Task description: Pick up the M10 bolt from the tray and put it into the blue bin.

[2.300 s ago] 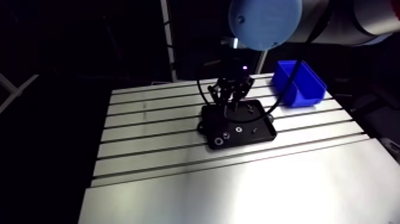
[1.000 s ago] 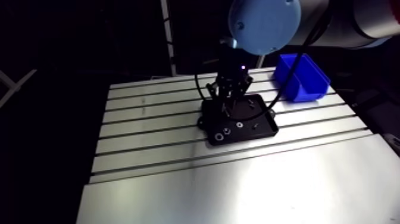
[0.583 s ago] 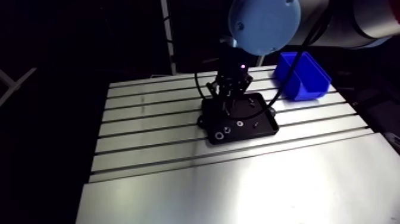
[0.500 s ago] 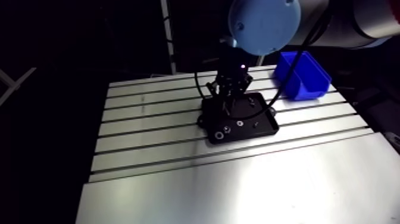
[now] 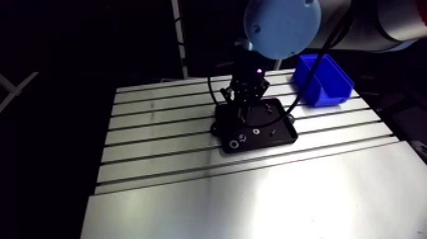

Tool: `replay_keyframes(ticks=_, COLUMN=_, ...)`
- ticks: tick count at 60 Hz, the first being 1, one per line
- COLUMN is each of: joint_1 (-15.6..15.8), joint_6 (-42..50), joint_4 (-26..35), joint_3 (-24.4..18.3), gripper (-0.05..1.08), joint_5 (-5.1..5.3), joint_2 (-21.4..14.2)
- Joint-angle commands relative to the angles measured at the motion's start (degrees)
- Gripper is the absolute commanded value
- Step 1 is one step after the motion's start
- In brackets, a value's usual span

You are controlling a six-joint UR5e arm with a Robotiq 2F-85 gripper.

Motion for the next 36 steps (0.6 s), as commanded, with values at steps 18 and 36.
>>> replay_keyframes(ticks=18, joint_1=0.00, joint_6=0.00, joint_4=-0.01, joint_3=0.37, gripper=0.71, joint_5=0.00, joint_2=-0.08)
replay_keyframes(ticks=36, joint_1=0.00, joint_6=0.00, joint_4=-0.01, joint_3=0.45, gripper=0.73, joint_5=0.00, joint_2=-0.08)
